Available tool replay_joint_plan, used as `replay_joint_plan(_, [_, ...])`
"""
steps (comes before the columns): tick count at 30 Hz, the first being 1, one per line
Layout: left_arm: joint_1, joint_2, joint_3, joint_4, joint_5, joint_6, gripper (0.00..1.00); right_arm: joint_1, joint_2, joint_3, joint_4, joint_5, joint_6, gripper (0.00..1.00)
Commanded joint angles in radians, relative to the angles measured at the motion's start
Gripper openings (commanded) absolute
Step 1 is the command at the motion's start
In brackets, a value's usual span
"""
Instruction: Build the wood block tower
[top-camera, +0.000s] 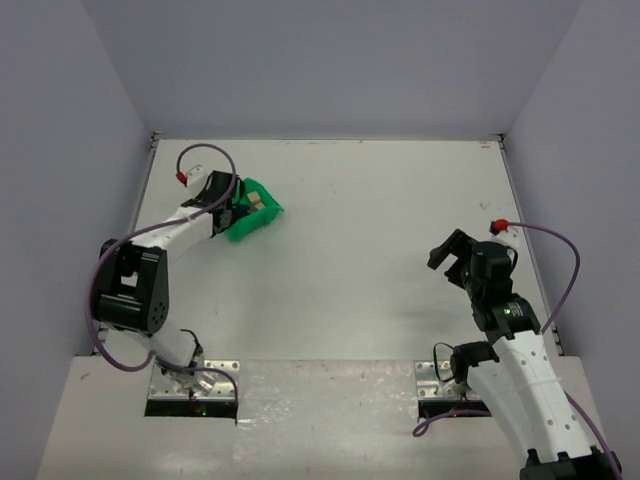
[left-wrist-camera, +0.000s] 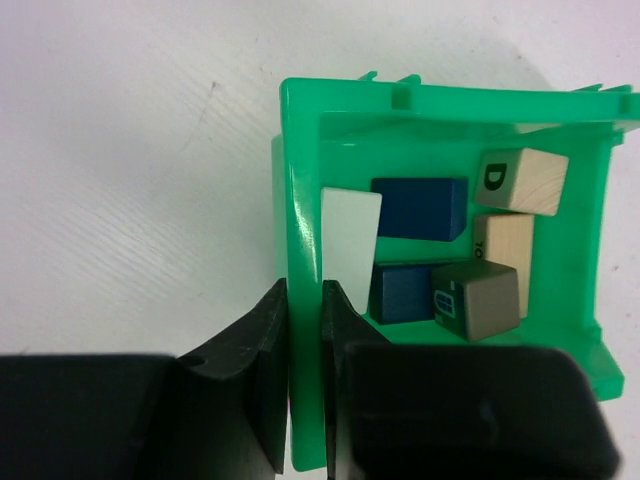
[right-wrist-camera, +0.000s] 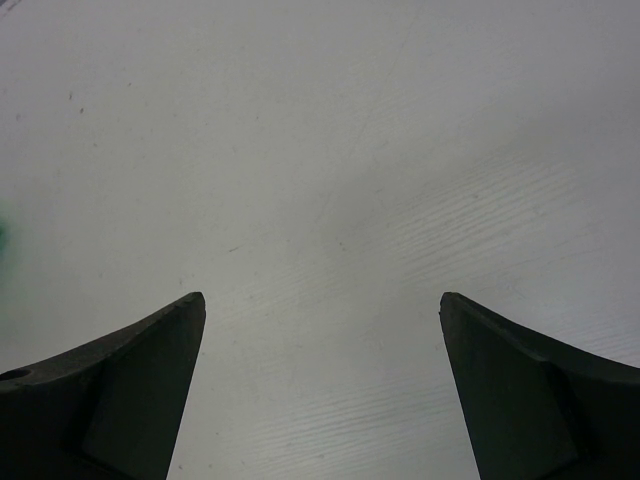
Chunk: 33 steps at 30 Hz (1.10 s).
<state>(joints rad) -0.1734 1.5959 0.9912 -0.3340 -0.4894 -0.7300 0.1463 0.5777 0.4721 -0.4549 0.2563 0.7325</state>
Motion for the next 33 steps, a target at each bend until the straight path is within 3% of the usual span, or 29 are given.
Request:
replay_joint_plan(1, [-0.126,-0.107,0.156,0.067,-0.175,0.205,0.0,-0.003,0.005,0.012,0.009,-0.021,-0.023,0.99])
replay_joint_plan(3, [-0.19,-0.108,0.196,0.089,-0.253,0.356,0.0,-0.004,0.005,0.012,0.005,-0.021,-0.022,0.99])
replay_joint_plan(5, [-0.212,-0.111,0.23,0.13,-0.239,0.491,0.0,-0.004,0.005,0.011,0.003,-0.02,-0.024,0.99])
replay_joint_plan(11, [-0.216,-0.186,0.241,0.267,0.019,0.883,0.0,-0.004,0.004,0.016,-0.001,-0.025,-0.028,0.99])
replay_joint_plan(19, [-0.219,-0.261,0.187,0.39,0.345,1.23,0.0,-0.004,0.02,0.029,-0.019,-0.022,-0.031,0.99])
replay_joint_plan(26, [-0.221,-0.221,0.219,0.377,0.498,1.407,0.0,-0.003,0.057,0.039,-0.031,-0.024,-0.028,0.99])
replay_joint_plan(30, [-0.224,-0.165,0.191,0.401,0.575,1.387,0.0,-0.002,0.086,0.031,-0.007,-0.061,-0.024,0.99])
replay_joint_plan(33, [-0.258,-0.131,0.162,0.477,0.521,1.374,0.0,-0.003,0.109,0.031,0.027,-0.092,-0.039,0.99])
